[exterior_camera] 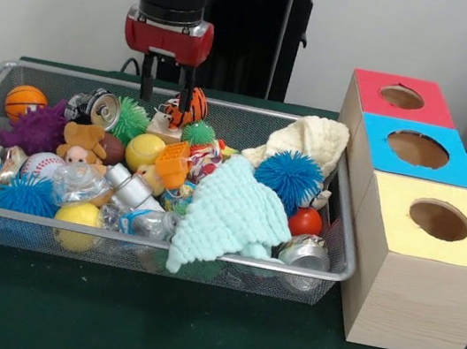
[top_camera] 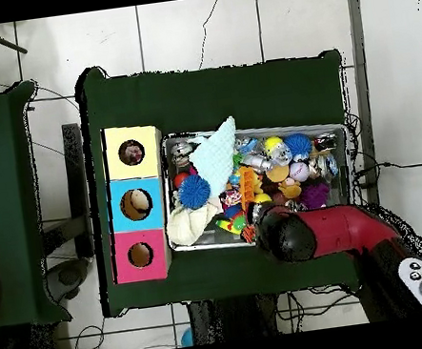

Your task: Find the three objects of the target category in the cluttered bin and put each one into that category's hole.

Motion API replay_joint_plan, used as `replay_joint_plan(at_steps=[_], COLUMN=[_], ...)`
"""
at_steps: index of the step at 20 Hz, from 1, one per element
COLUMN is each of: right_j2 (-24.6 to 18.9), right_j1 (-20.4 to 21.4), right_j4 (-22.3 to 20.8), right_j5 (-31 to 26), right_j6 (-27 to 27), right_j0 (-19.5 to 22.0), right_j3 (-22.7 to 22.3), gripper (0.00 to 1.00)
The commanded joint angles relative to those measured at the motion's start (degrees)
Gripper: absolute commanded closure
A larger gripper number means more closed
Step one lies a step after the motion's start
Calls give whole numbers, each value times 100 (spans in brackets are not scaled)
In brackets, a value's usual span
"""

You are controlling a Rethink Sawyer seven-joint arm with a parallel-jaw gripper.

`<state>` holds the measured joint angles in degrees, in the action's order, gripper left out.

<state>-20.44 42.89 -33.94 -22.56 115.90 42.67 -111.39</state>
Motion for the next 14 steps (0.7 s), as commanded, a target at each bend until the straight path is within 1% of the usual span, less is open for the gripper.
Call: replay_joint_plan(at_steps=[1,7,11,14], right_j2=[-829,-987,-1107,-1162], right_j1=[-101,-85,-176,-295], right_j4=[-322,-412,-424,-477], right_j5=[-550,-726,-885,-908], right_j6=[-1441,-1549,-1657,-1642], right_j0=[237,368,438,477], right_j3=[464,543,714,804], gripper=[0,0,0,0])
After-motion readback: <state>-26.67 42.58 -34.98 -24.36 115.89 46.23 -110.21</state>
